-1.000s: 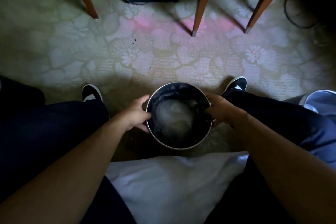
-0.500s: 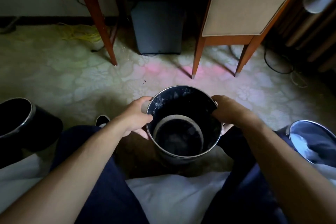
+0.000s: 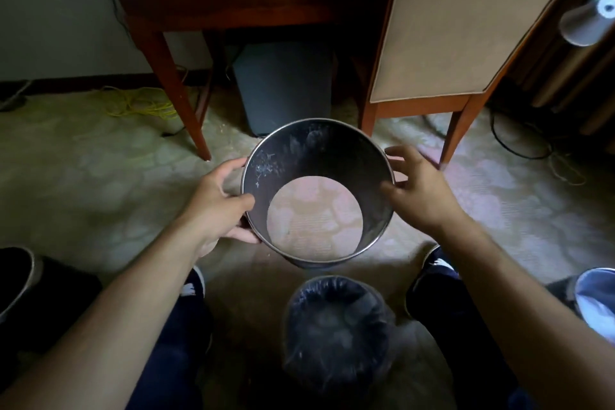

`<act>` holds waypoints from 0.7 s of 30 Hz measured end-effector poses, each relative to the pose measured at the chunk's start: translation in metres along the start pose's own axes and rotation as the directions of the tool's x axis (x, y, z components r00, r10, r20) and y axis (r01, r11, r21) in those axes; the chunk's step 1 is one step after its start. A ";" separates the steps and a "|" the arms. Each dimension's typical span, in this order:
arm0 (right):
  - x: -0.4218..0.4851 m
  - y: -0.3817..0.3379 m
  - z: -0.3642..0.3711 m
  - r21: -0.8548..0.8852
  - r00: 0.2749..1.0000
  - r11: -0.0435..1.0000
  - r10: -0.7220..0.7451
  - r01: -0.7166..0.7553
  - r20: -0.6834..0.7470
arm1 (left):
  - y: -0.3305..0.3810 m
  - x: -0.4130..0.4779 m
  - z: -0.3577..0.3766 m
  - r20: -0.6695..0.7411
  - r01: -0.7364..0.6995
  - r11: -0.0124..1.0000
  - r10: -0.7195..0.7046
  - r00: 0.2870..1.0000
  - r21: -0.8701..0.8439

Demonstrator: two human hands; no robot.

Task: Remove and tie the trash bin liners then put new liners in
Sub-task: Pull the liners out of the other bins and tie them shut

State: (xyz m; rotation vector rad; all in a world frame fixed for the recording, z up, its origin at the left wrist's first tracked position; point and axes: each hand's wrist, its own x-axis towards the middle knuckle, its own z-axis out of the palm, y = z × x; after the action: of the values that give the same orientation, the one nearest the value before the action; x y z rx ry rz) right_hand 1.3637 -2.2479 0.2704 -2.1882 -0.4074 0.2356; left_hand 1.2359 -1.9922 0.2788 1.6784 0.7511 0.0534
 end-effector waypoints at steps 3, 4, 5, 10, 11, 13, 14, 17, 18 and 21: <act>0.034 0.036 0.032 0.147 0.995 0.984 0.099 -0.102 0.029 | -0.019 0.051 0.017 -0.025 0.037 0.999 -0.037 0.999 -0.001; 0.046 0.049 0.044 0.169 0.991 0.976 0.129 -0.135 0.046 | -0.028 0.069 0.023 -0.027 0.057 0.998 -0.057 0.998 0.000; 0.059 0.062 0.056 0.179 0.987 0.971 0.149 -0.156 0.056 | -0.038 0.086 0.029 -0.022 0.081 0.997 -0.081 0.996 0.005; 0.111 0.124 0.111 0.133 0.979 0.972 0.185 -0.195 0.081 | -0.101 0.164 0.054 0.011 0.233 0.972 -0.233 0.972 0.019; 0.119 0.136 0.121 0.135 0.974 0.968 0.201 -0.214 0.100 | -0.114 0.176 0.058 0.010 0.259 0.966 -0.260 0.966 0.018; 0.132 0.160 0.140 0.140 0.960 0.955 0.243 -0.262 0.139 | -0.138 0.197 0.067 0.012 0.303 0.953 -0.303 0.953 0.013; 0.137 0.171 0.149 0.138 0.954 0.949 0.262 -0.282 0.149 | -0.148 0.206 0.071 0.019 0.317 0.948 -0.317 0.948 0.013; 0.148 0.200 0.170 0.127 0.938 0.936 0.307 -0.328 0.159 | -0.174 0.232 0.081 0.022 0.347 0.938 -0.347 0.938 0.027; 0.151 0.207 0.175 0.126 0.933 0.931 0.320 -0.342 0.163 | -0.181 0.240 0.084 0.023 0.352 0.935 -0.353 0.936 0.035; 0.156 0.225 0.189 0.140 0.919 0.914 0.356 -0.380 0.169 | -0.198 0.256 0.090 0.040 0.363 0.931 -0.365 0.930 0.048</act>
State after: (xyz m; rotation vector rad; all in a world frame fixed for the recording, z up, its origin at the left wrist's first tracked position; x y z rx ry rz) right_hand 1.4967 -2.1777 -0.0268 -2.0707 -0.0403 0.6127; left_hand 1.3881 -1.9317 -0.0148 1.5473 1.0217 -0.2638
